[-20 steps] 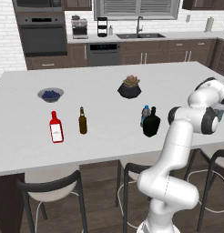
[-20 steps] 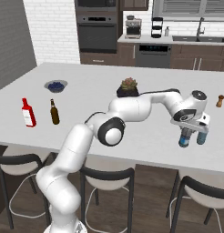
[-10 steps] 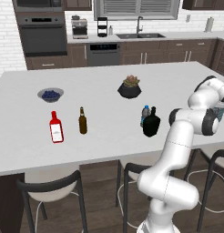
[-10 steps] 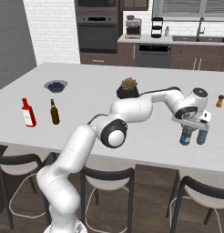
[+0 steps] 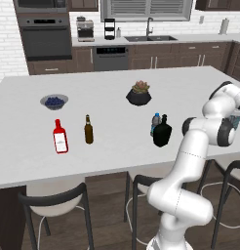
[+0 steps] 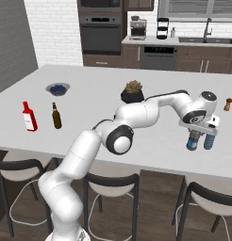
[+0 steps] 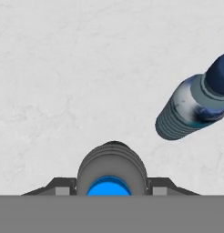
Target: Move the plastic bottles in the middle to the plastics group, and the glass bottles in the middle to the glass group.
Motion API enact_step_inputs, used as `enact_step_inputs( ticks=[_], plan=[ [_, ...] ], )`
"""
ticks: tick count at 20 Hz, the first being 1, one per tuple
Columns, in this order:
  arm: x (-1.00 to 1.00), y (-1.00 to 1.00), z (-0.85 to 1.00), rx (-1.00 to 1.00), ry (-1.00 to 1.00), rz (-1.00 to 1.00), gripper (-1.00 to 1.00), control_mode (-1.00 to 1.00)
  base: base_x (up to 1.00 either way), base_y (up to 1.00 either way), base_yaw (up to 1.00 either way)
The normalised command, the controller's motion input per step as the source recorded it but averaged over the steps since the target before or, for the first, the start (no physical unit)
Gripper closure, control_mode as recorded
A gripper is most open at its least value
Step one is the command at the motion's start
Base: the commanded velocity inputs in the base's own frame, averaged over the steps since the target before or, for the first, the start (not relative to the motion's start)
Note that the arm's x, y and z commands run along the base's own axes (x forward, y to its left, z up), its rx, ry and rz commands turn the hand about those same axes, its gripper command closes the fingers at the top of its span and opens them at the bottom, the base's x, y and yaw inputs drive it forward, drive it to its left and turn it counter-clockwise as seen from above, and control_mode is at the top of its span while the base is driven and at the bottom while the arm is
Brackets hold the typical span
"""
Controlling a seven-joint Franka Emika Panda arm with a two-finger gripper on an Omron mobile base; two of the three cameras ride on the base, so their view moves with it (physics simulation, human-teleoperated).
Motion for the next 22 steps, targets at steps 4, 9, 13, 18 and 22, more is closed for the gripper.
enact_step_inputs(
  ticks=[4, 9, 13, 18, 22],
  plan=[
    [0.00, 0.00, 0.00, 0.00, 0.00, 0.00, -1.00, -1.00, 0.00, 0.00, 0.00],
    [0.00, 0.00, 0.00, 0.00, 0.00, 0.00, -1.00, -1.00, 0.00, 0.00, 0.00],
    [0.00, 0.00, 0.00, 0.00, 0.01, 0.00, -1.00, -1.00, 0.00, 0.00, 0.00],
    [0.00, 0.00, 0.00, 0.00, 0.03, 0.00, -1.00, -1.00, 0.00, 0.00, 0.00],
    [-0.18, 0.09, 0.16, 0.00, 0.00, 0.00, -1.00, -1.00, 0.00, 0.00, 0.00]
  ],
)
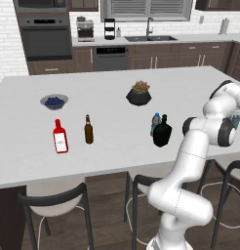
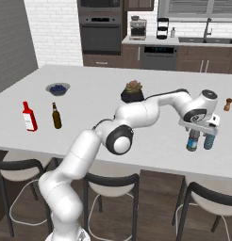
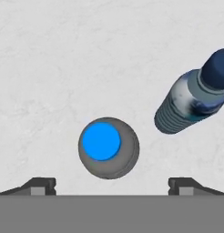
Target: Move the plastic bottles in the middle to the plastics group, and the glass bottles in the middle to the glass group.
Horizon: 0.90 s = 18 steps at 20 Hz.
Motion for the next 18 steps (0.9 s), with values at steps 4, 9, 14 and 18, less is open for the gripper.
enact_step_inputs(
  ticks=[4, 9, 14, 18],
  plan=[
    [-0.52, 0.34, 0.24, 0.00, 0.00, 0.00, -1.00, -1.00, 0.00, 0.00, 0.00],
    [-0.61, 0.39, 0.22, 0.00, 0.00, 0.01, -1.00, -1.00, 0.00, 0.00, 0.00],
    [-0.84, 0.34, 0.22, 0.00, 0.00, 0.01, -1.00, -1.00, 0.00, 0.00, 0.00],
    [-0.52, 0.90, 0.09, -0.04, -0.01, 0.14, -1.00, -1.00, 0.00, 0.00, 0.00]
  ],
)
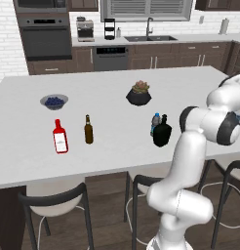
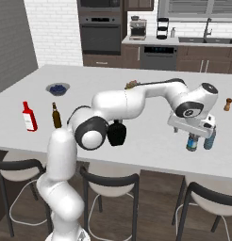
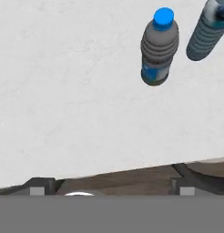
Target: Move the plastic bottles in the middle to the plastics group, and the glass bottles in the middle to the glass group.
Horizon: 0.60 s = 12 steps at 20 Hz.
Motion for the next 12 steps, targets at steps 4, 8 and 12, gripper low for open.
enact_step_inputs(
  ticks=[4, 8, 12],
  plan=[
    [-0.15, 1.00, 0.02, -0.08, 0.00, 0.18, -1.00, -1.00, 0.00, 0.00, 0.00],
    [0.03, 0.82, 0.02, -0.05, 0.00, 0.05, -1.00, -1.00, 0.00, 0.00, 0.00],
    [0.08, 0.61, 0.00, 0.00, 0.00, 0.00, -1.00, -1.00, 0.00, 0.00, 0.00]
  ],
)
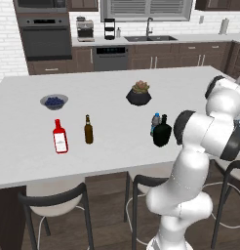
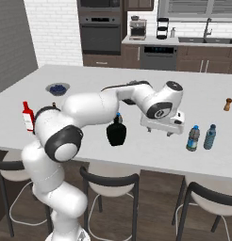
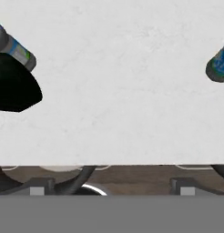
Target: Move the plastic bottles in the middle to the plastics group, and the glass bottles in the middle to the glass group.
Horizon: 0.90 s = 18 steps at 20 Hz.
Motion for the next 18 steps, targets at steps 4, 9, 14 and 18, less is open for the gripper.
enact_step_inputs(
  ticks=[4, 9, 14, 18],
  plan=[
    [0.35, 0.92, 0.00, 0.00, 0.00, 0.00, -1.00, -1.00, 0.00, 0.00, 0.00],
    [0.08, 0.69, 0.16, 0.00, 0.01, 0.04, -1.00, -1.00, 0.00, 0.00, 0.00],
    [0.01, 0.63, 0.34, 0.00, 0.00, 0.00, -1.00, -1.00, 0.00, 0.00, 0.00],
    [0.10, 0.63, 0.13, 0.00, -0.01, 0.00, -1.00, -1.00, 0.00, 0.00, 0.00]
  ],
)
